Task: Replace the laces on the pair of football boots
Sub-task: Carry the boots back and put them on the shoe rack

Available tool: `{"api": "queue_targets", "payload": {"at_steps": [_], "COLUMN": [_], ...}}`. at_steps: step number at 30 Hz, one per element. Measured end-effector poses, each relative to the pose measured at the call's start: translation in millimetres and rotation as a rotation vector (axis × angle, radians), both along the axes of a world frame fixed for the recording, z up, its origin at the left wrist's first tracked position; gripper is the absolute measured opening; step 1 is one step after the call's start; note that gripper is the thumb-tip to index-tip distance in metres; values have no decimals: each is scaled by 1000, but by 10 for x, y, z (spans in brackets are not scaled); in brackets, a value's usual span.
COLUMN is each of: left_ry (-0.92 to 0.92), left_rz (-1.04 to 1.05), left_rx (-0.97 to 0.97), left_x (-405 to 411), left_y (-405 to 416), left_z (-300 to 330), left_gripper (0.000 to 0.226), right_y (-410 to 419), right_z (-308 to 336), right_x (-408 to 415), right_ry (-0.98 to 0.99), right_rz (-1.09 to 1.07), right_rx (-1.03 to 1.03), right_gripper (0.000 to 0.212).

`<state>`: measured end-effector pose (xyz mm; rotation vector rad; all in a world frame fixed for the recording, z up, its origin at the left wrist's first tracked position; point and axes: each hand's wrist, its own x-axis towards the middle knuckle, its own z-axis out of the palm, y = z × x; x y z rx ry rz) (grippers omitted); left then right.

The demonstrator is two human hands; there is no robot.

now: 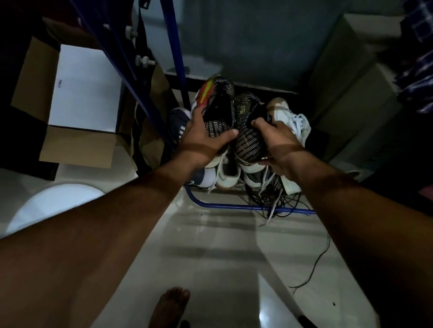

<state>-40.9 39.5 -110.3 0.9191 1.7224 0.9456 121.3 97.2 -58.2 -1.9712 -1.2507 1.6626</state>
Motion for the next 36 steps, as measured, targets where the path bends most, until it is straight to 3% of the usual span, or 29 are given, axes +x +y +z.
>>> {"api": "queue_targets", "payload": {"at_steps": [5,12,15,20,26,31,36], "left_ry": [100,52,70,128,551,407,284], "left_rz": [-38,11,15,16,-31,-217,-510], "left_rx": [-97,-112,-107,-109,116,273,192], "left_x": [41,38,34,71,338,884,1510], "left_y": [23,17,15,-60,-531,-1333,-2450], "left_z": [-74,-156,-148,128,706,1322,2031], "left_gripper": [114,141,144,130,91,75,72], "right_y": [-21,12,29,-9,-537,-1439,-2708], "right_z": [15,52,29,122,625,1220,1937], "right_x": [-93,-130,-110,-60,230,646,1404], "right_ry": [-118,-185,-172,-166,-131,-133,-198], "right_rz": [19,56,73,89,201,270,254], "right_rx": [121,140,124,169,230,310,250], "right_gripper": [57,93,76,66,55,44,62]}}
